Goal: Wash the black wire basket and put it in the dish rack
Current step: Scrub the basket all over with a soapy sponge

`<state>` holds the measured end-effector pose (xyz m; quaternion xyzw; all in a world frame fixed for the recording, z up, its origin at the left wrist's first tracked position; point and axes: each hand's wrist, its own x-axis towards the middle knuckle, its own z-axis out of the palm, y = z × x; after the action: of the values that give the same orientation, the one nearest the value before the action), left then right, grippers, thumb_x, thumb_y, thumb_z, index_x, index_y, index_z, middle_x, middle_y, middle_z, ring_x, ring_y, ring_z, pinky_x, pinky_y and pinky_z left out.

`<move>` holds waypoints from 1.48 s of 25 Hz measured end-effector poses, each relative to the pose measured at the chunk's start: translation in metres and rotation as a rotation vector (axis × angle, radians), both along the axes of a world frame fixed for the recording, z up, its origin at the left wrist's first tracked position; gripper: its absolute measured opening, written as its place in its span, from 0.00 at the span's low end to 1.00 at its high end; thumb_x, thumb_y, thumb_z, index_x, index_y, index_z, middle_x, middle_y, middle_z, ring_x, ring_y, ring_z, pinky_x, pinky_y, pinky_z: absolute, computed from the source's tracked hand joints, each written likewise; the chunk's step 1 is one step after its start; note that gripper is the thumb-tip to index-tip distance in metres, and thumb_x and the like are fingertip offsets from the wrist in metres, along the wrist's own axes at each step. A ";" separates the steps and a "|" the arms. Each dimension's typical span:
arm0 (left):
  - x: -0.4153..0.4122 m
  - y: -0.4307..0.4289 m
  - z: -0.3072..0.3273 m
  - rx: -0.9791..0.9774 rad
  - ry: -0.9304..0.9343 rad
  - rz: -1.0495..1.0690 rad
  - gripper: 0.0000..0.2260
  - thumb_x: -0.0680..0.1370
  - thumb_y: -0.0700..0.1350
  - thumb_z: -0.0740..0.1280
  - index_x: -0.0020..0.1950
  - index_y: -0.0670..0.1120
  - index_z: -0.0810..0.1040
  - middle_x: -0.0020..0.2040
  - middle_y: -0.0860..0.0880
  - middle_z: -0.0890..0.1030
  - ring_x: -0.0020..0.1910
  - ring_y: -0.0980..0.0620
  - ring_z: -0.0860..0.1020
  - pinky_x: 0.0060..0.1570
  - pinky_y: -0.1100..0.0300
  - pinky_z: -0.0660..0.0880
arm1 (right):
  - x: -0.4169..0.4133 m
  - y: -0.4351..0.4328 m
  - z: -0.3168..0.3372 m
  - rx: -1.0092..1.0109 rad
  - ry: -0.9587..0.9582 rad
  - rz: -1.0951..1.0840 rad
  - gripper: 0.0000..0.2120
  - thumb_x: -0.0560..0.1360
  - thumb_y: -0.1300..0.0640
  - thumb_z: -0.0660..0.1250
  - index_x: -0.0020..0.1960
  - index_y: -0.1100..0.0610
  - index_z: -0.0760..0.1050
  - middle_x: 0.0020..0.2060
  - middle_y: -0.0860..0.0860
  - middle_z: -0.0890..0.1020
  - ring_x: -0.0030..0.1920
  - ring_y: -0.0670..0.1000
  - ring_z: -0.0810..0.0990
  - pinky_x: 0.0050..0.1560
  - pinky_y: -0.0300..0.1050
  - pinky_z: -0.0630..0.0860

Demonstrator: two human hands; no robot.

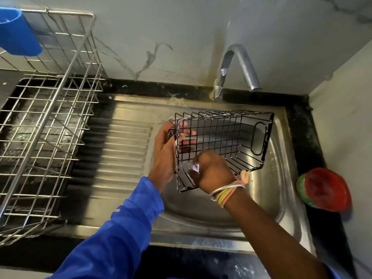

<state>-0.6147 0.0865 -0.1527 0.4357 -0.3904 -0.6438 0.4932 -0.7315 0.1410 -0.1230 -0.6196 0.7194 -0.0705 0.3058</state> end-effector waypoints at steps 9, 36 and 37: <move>-0.003 -0.003 0.000 0.025 -0.022 0.002 0.10 0.81 0.35 0.63 0.62 0.39 0.77 0.51 0.40 0.84 0.50 0.39 0.84 0.47 0.47 0.83 | -0.010 -0.001 0.002 0.020 -0.104 0.046 0.08 0.75 0.61 0.70 0.53 0.54 0.82 0.49 0.50 0.84 0.49 0.48 0.81 0.57 0.44 0.77; 0.009 -0.012 -0.002 -0.003 -0.026 0.006 0.10 0.76 0.42 0.66 0.57 0.44 0.79 0.52 0.40 0.84 0.53 0.35 0.83 0.50 0.44 0.82 | -0.051 0.001 0.007 0.068 -0.065 0.046 0.12 0.75 0.58 0.66 0.56 0.53 0.82 0.55 0.50 0.83 0.56 0.51 0.80 0.56 0.41 0.72; 0.007 -0.011 -0.003 0.005 -0.025 0.005 0.11 0.76 0.42 0.66 0.58 0.44 0.79 0.53 0.39 0.84 0.54 0.35 0.83 0.49 0.46 0.83 | -0.046 0.001 0.004 0.049 -0.064 0.030 0.11 0.75 0.57 0.66 0.56 0.53 0.82 0.55 0.50 0.83 0.56 0.51 0.80 0.57 0.42 0.73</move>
<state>-0.6080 0.0755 -0.1553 0.4459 -0.3939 -0.6382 0.4886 -0.7777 0.1416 -0.1190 -0.6201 0.7015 -0.0678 0.3447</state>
